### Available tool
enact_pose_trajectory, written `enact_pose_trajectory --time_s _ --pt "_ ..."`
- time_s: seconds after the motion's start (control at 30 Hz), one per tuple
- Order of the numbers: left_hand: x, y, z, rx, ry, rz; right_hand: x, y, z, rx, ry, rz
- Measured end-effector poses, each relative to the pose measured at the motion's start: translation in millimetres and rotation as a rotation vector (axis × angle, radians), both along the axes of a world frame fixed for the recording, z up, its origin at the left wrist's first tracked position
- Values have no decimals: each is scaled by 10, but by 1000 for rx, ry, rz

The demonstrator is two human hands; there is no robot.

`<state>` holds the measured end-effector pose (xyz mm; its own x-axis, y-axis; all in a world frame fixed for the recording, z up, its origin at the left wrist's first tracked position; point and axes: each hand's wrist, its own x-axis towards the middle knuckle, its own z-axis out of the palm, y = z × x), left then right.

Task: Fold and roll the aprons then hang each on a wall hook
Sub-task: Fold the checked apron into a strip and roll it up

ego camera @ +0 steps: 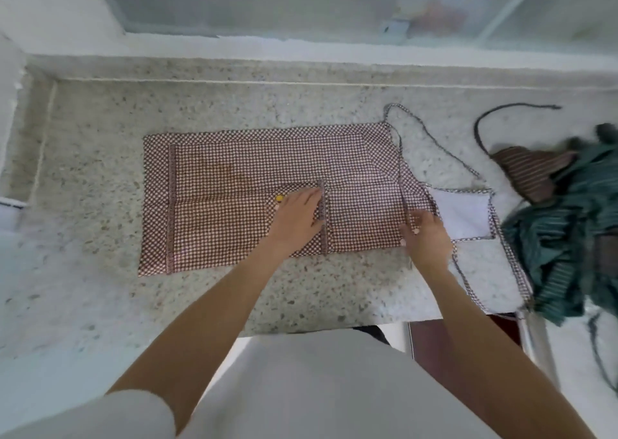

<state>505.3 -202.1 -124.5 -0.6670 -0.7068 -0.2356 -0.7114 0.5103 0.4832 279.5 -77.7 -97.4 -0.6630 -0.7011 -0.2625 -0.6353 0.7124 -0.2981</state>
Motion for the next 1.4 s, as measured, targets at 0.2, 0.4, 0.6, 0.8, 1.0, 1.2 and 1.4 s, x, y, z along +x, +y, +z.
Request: enact_pose_trajectory --time_s 0.2,0.4,0.6,0.8,1.0,1.2,1.4 --pt "-719 -139 -64 30 -230 -152 -353 -226 -128 197 -56 98" --pt "-735 -145 -175 2 -281 -176 -795 -824 -56 34 -106 131" --pt "-778 -107 -97 -17 -383 -158 -1406 -1340 142 -244 6 118" --pt "-936 94 -18 -80 -304 -169 -1480 -736 26 -302 -38 261" --pt "-1352 508 -38 -86 -24 -385 -1026 359 -256 109 256 442" --pt "-1449 711 -84 -4 -18 -379 -1286 485 -206 198 302 568" --pt "-1389 788 -135 44 -57 -305 -1871 245 10 50 181 382"
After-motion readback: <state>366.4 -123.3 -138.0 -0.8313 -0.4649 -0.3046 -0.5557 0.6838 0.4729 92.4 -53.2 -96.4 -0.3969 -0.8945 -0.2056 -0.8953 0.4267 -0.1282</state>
